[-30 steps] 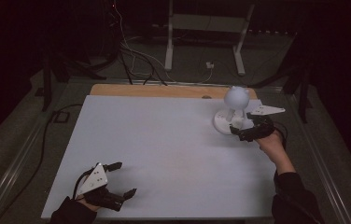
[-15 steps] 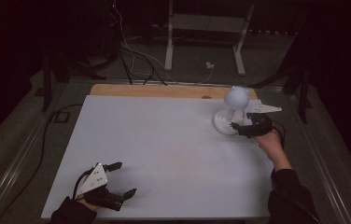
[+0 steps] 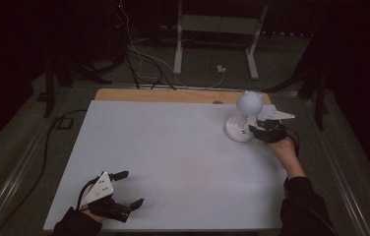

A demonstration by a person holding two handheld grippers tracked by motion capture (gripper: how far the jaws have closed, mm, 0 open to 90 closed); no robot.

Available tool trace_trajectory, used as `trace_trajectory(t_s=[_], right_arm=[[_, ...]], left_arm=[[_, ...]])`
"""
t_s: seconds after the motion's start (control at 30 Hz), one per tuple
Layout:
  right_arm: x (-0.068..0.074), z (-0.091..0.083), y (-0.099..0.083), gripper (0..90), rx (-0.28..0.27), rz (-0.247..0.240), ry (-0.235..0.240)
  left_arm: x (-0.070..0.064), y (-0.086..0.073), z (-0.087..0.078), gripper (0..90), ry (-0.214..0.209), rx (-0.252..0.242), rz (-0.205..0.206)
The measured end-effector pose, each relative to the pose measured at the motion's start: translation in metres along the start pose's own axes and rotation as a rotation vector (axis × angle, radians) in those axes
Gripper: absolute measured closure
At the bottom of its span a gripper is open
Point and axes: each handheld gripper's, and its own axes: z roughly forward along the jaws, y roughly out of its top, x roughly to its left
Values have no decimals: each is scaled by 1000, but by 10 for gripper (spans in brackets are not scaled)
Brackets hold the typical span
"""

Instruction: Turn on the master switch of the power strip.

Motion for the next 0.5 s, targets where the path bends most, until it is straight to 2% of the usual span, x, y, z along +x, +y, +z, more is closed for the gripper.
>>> trace_trajectory(t_s=[0.07,0.1,0.2,0.4,0.5], right_arm=[[0,1,0,673,-8,4,-14],[0,1,0,673,-8,4,-14],[0,3,-1,788,-13,-20,-29],[1,6,-4,894,-22,-54,-18],[1,7,-5,900,-24,-71,-27]], left_arm=[[0,0,0,3,-2,2,2],[0,0,0,3,-1,1,2],[0,0,0,3,-2,3,2],[0,0,0,3,-3,4,2],[0,0,0,3,-4,3,2]])
